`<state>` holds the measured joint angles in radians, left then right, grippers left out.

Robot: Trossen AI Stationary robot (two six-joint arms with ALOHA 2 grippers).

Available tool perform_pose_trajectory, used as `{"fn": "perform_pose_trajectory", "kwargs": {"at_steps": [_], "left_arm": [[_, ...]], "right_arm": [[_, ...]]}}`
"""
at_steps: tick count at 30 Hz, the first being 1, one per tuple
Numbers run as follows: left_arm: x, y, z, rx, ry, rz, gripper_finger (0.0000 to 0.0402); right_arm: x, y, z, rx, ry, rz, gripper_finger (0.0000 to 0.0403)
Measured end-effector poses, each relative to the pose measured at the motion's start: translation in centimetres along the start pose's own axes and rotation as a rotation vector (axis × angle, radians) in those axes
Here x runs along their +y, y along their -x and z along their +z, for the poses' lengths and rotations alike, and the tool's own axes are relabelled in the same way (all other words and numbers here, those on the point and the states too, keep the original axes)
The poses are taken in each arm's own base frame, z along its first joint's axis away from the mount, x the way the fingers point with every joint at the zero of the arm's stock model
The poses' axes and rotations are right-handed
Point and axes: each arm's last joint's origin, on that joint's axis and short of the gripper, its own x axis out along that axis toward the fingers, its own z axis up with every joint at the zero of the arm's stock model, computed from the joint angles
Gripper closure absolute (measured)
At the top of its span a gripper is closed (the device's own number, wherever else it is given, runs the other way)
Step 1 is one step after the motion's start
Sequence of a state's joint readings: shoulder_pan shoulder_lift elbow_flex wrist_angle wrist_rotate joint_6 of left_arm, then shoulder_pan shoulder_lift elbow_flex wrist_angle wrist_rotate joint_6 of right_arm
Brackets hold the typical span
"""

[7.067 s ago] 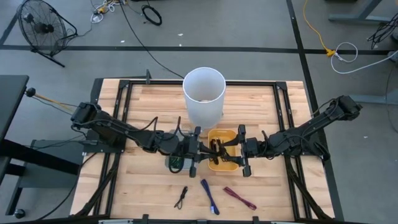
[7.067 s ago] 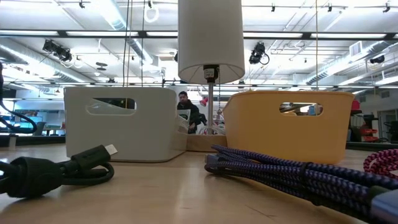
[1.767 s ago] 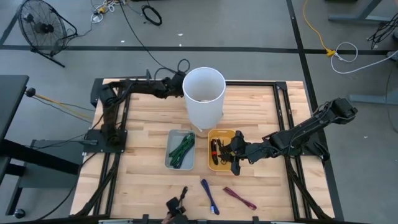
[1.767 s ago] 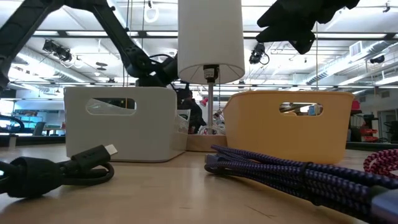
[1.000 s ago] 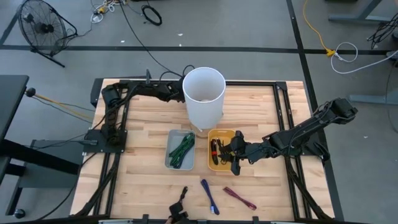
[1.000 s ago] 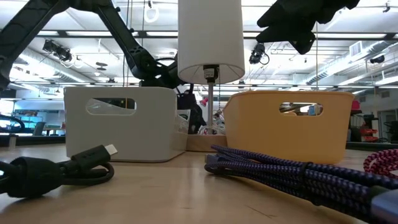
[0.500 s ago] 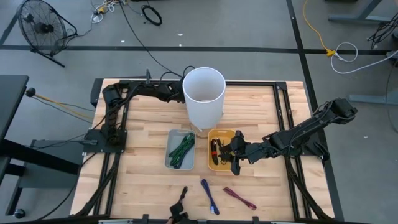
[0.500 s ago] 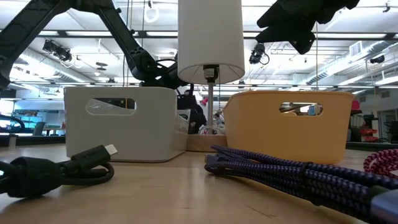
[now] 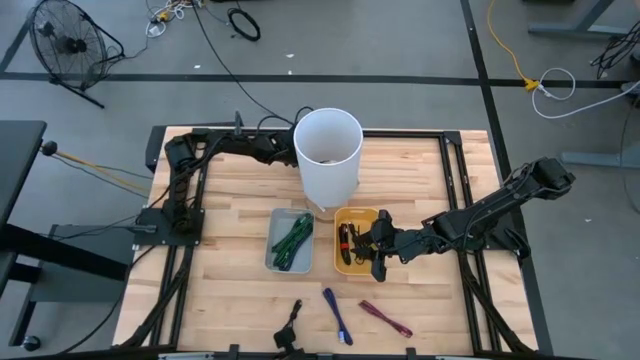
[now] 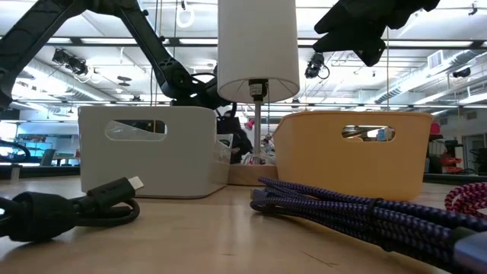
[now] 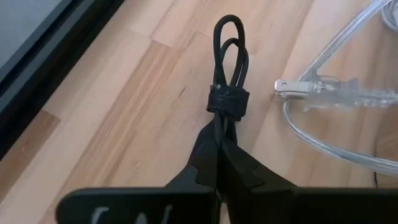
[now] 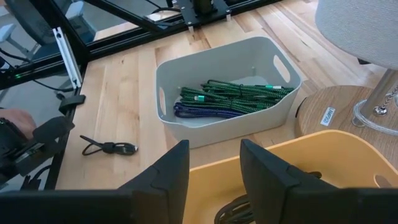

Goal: Pick & Place USB Port
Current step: Put the black charger cable into the yellow bin

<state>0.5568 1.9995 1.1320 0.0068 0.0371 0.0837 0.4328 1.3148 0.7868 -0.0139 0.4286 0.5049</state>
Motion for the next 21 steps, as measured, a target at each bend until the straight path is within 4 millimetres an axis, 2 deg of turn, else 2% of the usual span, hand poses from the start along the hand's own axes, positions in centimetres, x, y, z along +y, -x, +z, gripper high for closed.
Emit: {"fn": "perform_pose_trajectory", "kwargs": {"at_steps": [5,10,16,21], "left_arm": [[0.1,0.5,0.4,-0.015,0.002,0.006,0.0395],[0.2,2.9,1.7,-0.063,0.002,0.014,0.0395],[0.8,8.1,2.5,-0.009,0.014,0.084,0.0396],[0.7,14.4,2.9,0.006,0.004,0.149,0.0396]], "right_arm": [[0.0,0.0,0.0,0.001,0.000,0.000,0.0262],[0.0,0.0,0.0,0.004,0.001,-0.001,0.0262],[0.0,0.0,0.0,0.005,0.000,0.000,0.0262],[0.0,0.0,-0.1,0.009,0.002,-0.002,0.0262]]}}
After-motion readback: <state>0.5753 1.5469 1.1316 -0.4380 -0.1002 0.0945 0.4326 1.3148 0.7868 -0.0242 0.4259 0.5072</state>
